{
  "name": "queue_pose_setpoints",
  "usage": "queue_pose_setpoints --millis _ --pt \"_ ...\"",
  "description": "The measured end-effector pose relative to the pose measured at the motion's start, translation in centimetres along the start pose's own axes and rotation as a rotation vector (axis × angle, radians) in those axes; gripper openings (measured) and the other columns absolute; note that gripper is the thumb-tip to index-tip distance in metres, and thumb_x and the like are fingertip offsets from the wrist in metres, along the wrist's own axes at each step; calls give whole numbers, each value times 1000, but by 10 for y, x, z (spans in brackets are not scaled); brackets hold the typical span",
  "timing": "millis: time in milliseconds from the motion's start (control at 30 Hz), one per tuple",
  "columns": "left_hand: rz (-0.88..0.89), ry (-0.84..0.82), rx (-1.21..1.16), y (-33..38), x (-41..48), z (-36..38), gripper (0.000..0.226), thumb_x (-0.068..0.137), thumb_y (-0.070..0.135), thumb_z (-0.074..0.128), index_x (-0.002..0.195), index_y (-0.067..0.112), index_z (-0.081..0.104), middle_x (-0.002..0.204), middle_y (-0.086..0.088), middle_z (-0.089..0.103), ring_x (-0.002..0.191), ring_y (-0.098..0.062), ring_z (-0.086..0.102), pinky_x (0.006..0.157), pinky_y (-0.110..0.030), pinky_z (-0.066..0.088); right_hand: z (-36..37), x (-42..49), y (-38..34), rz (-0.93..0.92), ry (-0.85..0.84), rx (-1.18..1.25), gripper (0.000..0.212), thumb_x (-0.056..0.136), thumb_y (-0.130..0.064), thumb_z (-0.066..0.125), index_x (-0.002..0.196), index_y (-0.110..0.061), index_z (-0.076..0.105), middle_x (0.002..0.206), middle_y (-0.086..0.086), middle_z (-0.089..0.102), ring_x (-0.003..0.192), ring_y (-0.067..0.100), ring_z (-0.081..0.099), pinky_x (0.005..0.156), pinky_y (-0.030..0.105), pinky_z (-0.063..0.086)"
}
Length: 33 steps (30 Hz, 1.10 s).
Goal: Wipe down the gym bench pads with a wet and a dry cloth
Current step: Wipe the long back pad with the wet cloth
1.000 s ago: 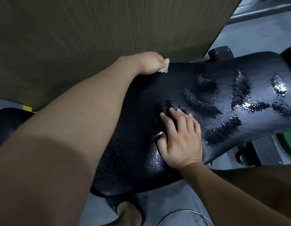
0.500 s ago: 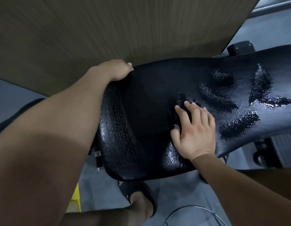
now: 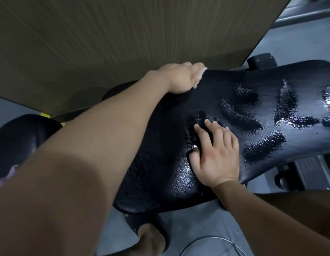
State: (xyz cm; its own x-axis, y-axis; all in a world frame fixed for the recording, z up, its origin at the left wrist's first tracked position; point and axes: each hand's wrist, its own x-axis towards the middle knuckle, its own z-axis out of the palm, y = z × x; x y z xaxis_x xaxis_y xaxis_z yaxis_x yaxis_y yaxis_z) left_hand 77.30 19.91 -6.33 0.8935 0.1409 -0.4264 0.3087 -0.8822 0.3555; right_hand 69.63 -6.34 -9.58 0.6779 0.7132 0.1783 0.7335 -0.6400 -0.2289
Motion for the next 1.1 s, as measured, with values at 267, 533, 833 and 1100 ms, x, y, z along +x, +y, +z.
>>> queue_pose_setpoints --millis 267,533,833,1100 --pt "-252 71 0 -74 -68 6 46 99 66 13 106 39 49 121 7 59 112 -23 58 94 -44 43 -1 -2 -3 11 6 -14 60 79 -35 50 135 -18 63 143 10 55 134 34 47 115 50 29" --pt "-510 234 -456 -112 -133 19 38 107 54 28 104 30 58 113 4 60 110 -20 56 91 -35 40 1 -4 -2 8 29 -12 58 82 -34 51 136 -17 62 144 11 53 132 36 47 114 50 30" --pt "-633 536 -927 -107 -192 77 45 106 58 26 105 29 59 115 7 62 124 -21 56 115 -43 37 1 -8 -3 2 50 23 57 84 -34 47 137 -17 60 144 12 53 133 35 45 115 50 29" --pt "-706 679 -1061 -40 -254 135 53 103 67 25 78 28 53 90 21 59 104 2 59 101 -26 39 2 -13 -2 -2 102 38 54 86 -33 47 136 -17 59 144 14 53 133 36 45 115 51 29"
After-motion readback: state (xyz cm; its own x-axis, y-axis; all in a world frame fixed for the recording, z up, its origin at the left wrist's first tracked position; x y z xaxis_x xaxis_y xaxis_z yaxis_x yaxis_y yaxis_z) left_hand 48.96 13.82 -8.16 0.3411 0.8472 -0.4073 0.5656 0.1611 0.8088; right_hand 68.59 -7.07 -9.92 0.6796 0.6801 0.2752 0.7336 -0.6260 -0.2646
